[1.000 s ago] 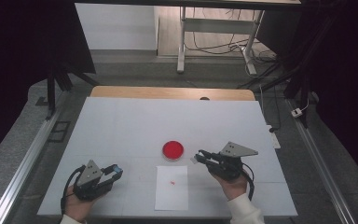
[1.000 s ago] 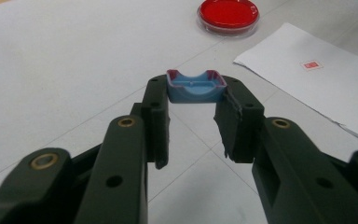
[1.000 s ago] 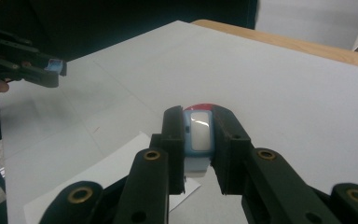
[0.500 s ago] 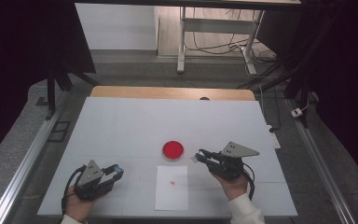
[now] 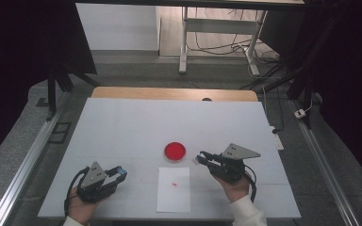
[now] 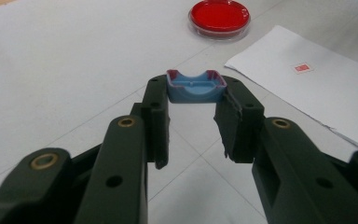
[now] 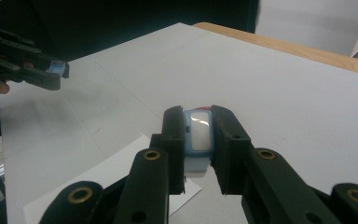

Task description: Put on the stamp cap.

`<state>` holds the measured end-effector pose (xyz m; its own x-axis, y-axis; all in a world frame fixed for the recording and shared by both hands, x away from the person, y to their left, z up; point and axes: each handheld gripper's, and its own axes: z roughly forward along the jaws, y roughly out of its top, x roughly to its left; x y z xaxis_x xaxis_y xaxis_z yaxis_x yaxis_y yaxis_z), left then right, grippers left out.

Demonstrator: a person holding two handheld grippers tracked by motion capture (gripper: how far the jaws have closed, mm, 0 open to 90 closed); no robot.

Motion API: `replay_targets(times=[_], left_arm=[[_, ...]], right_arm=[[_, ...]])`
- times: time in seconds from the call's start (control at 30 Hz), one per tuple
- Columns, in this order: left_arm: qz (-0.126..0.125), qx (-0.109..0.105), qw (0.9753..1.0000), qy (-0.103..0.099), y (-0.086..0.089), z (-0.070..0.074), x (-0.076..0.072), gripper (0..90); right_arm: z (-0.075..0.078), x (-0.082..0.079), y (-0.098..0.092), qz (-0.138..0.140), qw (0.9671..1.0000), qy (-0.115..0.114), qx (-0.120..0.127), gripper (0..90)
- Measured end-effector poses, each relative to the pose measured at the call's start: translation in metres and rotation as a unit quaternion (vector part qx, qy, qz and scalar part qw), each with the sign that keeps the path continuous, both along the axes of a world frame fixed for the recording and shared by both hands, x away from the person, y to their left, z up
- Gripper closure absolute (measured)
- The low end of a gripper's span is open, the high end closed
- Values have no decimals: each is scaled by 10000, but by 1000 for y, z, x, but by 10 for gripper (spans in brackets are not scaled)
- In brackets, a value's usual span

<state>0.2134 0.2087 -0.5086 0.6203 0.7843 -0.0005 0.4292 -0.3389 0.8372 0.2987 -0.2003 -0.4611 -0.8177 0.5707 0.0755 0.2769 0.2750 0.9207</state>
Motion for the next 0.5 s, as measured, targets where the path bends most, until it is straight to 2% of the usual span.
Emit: replay_targets(times=[0.3, 0.5], left_arm=[[-87, -102, 9999, 13, -5, 2, 0, 650], [-187, -73, 9998, 9, -16, 4, 2, 651]], right_arm=[[1, -1, 1, 18, 10000, 9, 20, 756], [1, -1, 2, 26, 10000, 18, 32, 756]])
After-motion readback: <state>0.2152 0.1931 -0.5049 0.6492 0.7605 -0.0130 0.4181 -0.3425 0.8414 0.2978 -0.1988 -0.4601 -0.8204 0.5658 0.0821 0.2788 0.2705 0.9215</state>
